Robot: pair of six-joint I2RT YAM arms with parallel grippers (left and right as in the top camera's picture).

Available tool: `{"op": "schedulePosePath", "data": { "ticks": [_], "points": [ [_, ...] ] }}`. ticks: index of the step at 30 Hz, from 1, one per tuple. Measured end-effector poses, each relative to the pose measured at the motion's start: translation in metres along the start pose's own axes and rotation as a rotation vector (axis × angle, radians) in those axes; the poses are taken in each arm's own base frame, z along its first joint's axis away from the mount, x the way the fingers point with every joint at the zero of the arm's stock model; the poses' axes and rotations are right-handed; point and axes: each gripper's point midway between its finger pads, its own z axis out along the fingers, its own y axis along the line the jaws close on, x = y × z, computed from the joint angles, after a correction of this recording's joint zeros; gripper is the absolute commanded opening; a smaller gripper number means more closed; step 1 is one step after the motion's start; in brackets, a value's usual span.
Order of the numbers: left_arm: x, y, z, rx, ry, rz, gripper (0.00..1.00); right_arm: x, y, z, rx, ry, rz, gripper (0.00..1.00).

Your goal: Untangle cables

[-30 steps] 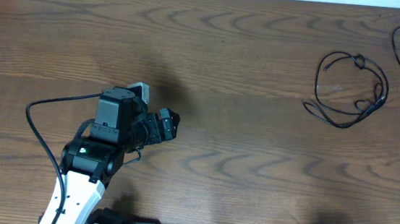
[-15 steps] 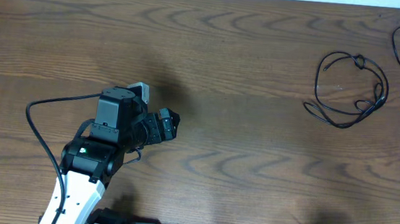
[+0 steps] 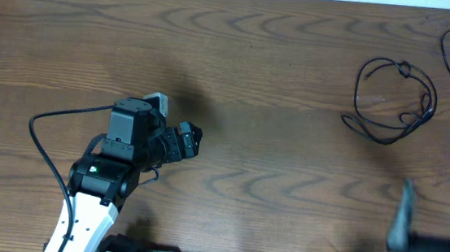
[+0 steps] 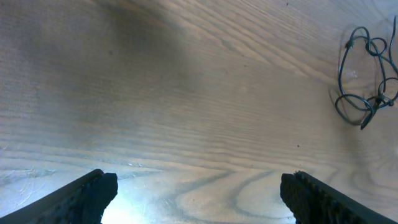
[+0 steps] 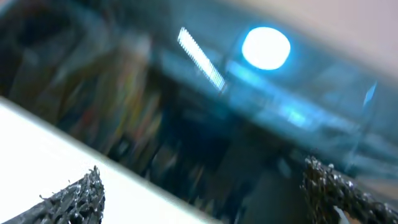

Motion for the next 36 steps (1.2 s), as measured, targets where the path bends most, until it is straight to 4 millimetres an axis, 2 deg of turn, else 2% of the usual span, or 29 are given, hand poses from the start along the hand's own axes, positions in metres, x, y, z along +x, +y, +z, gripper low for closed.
{"op": "schedulePosePath", "data": {
  "ticks": [5, 9, 13, 17, 27, 30, 36],
  "points": [
    [0.0, 0.0, 0.0, 0.0, 0.0, 0.0, 0.92, 0.078, 0.028, 0.029, -0.09, 0.2, 0.077, 0.99],
    [0.0, 0.0, 0.0, 0.0, 0.0, 0.0, 0.92, 0.124, 0.043, 0.046, -0.126, 0.327, 0.147, 0.99],
    [0.0, 0.0, 0.0, 0.0, 0.0, 0.0, 0.92, 0.163, 0.049, 0.055, -0.104, 0.438, 0.228, 0.99],
    [0.0, 0.0, 0.0, 0.0, 0.0, 0.0, 0.92, 0.183, 0.049, 0.056, -0.065, 0.505, 0.284, 0.99],
    [0.0, 0.0, 0.0, 0.0, 0.0, 0.0, 0.92, 0.2, 0.054, 0.047, -0.046, 0.578, 0.339, 0.99],
    [0.0, 0.0, 0.0, 0.0, 0.001, 0.0, 0.92, 0.215, 0.061, 0.036, -0.045, 0.611, 0.348, 0.99],
    [0.0, 0.0, 0.0, 0.0, 0.001, 0.0, 0.92, 0.25, 0.081, 0.002, -0.005, 0.643, 0.427, 0.99]
  ]
}}
